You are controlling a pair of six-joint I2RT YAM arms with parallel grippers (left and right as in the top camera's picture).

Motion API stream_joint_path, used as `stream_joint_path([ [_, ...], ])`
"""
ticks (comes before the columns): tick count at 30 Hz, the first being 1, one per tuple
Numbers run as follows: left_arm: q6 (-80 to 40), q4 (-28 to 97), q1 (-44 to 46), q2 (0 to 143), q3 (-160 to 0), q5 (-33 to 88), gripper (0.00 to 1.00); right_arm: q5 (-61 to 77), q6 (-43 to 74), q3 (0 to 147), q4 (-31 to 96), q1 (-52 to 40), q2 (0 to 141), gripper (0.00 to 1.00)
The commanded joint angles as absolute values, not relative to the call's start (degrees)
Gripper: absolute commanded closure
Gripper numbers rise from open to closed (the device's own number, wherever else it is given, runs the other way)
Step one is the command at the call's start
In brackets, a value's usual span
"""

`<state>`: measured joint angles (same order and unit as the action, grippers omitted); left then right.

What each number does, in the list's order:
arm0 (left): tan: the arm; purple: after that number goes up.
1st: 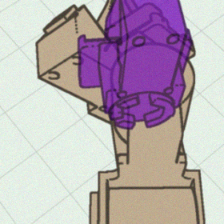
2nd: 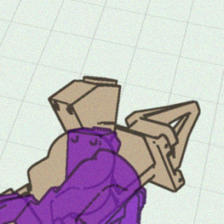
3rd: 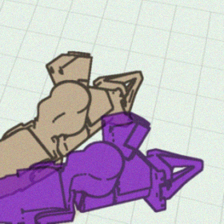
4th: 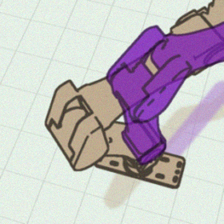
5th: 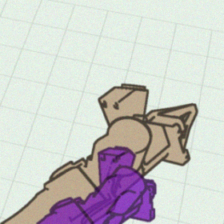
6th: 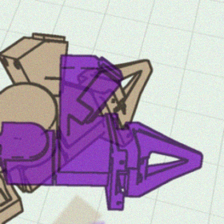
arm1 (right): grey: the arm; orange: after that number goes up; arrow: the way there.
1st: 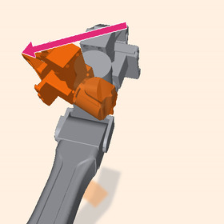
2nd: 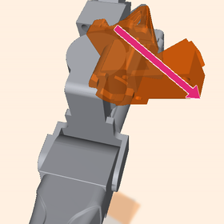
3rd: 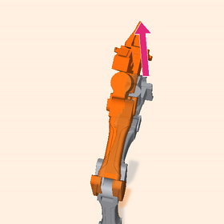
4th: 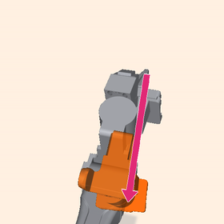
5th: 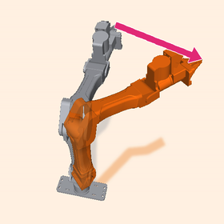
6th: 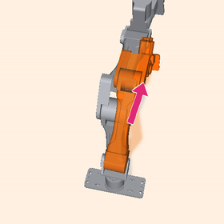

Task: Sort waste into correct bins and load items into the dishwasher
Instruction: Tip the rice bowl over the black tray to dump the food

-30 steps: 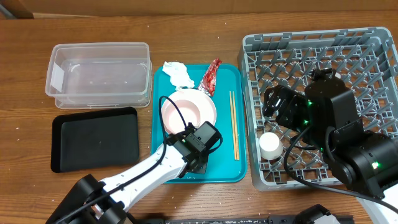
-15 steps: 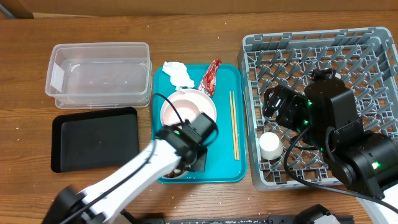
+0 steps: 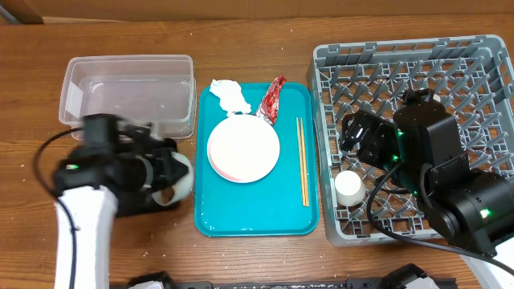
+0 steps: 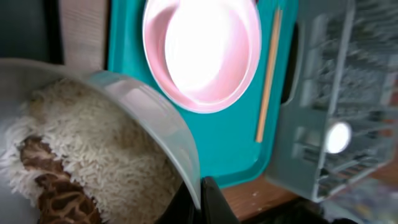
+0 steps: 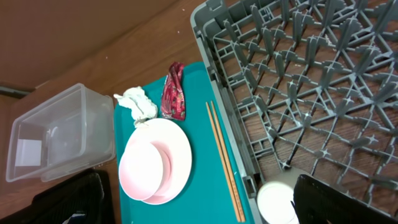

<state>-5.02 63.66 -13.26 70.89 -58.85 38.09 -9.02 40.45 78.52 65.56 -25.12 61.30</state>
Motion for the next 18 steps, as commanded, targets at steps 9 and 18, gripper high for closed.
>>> stream_joint_path([
  [9, 34.7, 72.2, -28.2, 93.3, -58.2, 77.7, 0.96, -9.6, 40.1, 79.1, 67.3, -25.0, 61.1, 0.0],
  [18, 39.5, 74.6, -35.4, 103.7, -58.2, 80.4, 0.96, -9.6, 40.1, 79.1, 69.3, -25.0, 61.1, 0.0],
])
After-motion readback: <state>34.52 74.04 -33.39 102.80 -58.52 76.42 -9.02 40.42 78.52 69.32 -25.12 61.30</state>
